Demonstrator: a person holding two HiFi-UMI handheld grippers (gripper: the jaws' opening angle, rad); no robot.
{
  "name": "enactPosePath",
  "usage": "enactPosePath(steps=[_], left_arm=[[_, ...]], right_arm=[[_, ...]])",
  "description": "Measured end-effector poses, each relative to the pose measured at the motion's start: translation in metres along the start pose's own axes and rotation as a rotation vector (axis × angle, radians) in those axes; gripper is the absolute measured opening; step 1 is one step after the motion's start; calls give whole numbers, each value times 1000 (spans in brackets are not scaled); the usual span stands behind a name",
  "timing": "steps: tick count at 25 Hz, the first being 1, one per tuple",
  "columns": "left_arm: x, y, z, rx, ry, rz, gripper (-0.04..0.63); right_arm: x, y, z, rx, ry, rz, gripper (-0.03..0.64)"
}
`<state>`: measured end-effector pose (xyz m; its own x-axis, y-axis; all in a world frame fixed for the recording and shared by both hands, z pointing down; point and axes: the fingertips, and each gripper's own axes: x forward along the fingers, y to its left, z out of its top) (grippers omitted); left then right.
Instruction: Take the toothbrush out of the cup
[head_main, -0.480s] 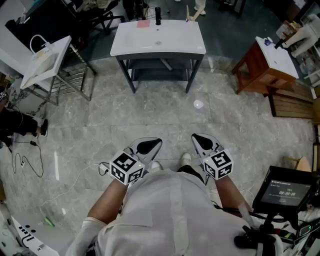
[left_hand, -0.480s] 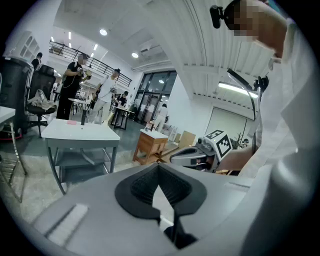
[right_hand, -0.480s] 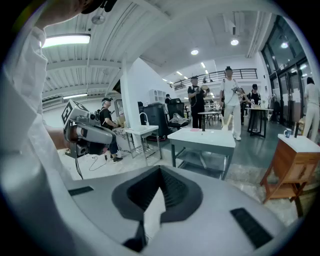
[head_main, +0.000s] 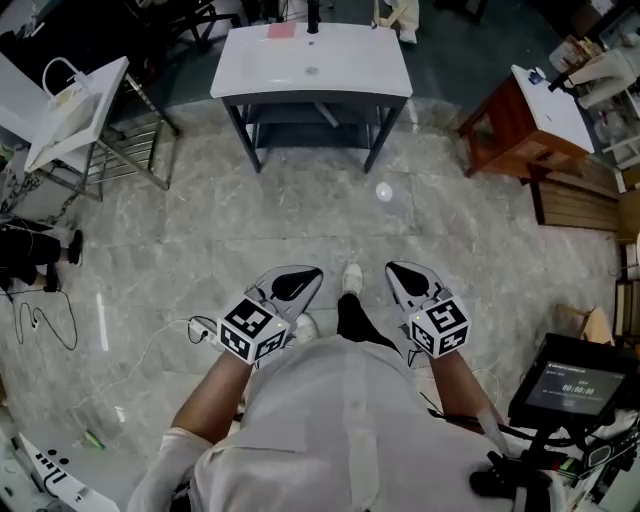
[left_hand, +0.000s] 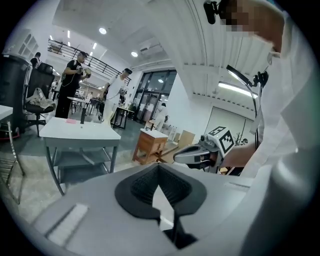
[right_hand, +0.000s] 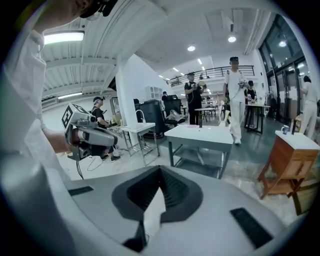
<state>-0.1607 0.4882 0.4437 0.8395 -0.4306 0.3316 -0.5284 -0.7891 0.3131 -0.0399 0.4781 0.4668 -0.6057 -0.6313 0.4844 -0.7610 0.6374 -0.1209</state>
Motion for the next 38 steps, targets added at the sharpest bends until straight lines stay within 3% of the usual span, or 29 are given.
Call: enactPosePath(steps=[10,12,20,26,38], left_arm=[[87,54,77,19,-4,56,6],[109,62,92,16,-14,65,6],[178,96,129,-10,-42,113,8],[201,131,143,-23,-27,135,8],[256,238,196,34,5,-12,5]], right_arm=[[46,-102,65,-26,-96,65,18],[50,-127,71,-26,-102,66,119],[74,-216,77,-22,-103,66,123],[104,-245,92,-1,-100,71,123],[178,-319,148,41,-75,-79,117]])
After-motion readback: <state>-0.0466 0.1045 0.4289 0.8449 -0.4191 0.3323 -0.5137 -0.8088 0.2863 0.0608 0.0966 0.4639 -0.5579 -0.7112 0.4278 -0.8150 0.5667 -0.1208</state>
